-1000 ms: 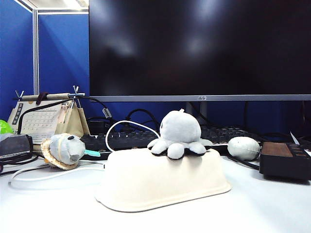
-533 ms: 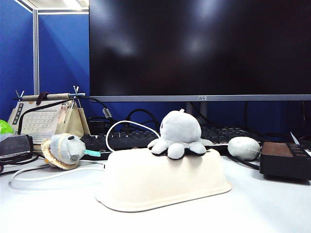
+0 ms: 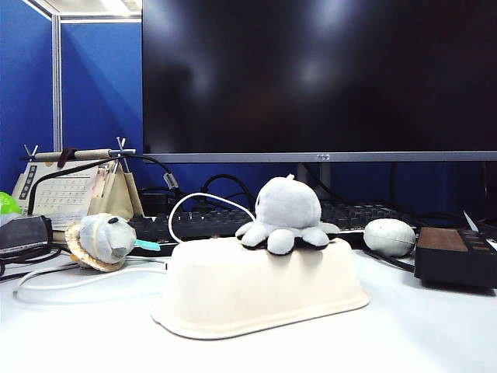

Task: Place the tilting octopus upright.

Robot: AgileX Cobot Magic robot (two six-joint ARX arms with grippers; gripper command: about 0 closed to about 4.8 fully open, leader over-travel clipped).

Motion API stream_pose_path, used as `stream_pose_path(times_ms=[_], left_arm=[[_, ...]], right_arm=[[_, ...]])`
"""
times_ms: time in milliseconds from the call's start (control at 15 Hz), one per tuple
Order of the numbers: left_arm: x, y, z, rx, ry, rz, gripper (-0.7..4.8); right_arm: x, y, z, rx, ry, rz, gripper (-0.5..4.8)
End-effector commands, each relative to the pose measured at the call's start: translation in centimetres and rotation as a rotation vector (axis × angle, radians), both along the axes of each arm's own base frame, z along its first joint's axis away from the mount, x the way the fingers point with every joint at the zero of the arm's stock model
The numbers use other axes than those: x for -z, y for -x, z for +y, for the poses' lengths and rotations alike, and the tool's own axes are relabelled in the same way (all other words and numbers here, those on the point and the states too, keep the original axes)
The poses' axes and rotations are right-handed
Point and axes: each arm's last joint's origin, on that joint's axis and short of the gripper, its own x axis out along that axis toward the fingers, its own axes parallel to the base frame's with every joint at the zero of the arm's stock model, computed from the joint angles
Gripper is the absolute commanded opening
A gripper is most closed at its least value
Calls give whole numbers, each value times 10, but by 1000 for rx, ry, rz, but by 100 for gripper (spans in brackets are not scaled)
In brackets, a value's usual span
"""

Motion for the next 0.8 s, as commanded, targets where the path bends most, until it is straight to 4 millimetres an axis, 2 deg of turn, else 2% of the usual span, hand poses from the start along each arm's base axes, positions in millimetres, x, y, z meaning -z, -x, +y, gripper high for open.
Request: stream_pose_path(times_ms=[67,200,400,600,667,800], left_arm=[[-1,-1,1,-35,-23,-19,-5],[9,-9,0,-32,-42,4,-5],[45,-33,-4,-27,-52,77,-5],[81,-53,-9,17,-29,48,-5],[97,-56,-10,59,-12,7,-5],[111,-55,-10,51,14,-43,-5]], right_arm=[[-2,0,-1,-2,-17,-6,-5],[-2,0,-1,-3,-17,-6,-5],[-2,0,-1,-2,-17,-6,-5],[-2,0,-1,-2,-17,-6,-5],[-2,0,-1,-2,-17,-6,-5],[-2,0,-1,-3,-17,-6,-5]])
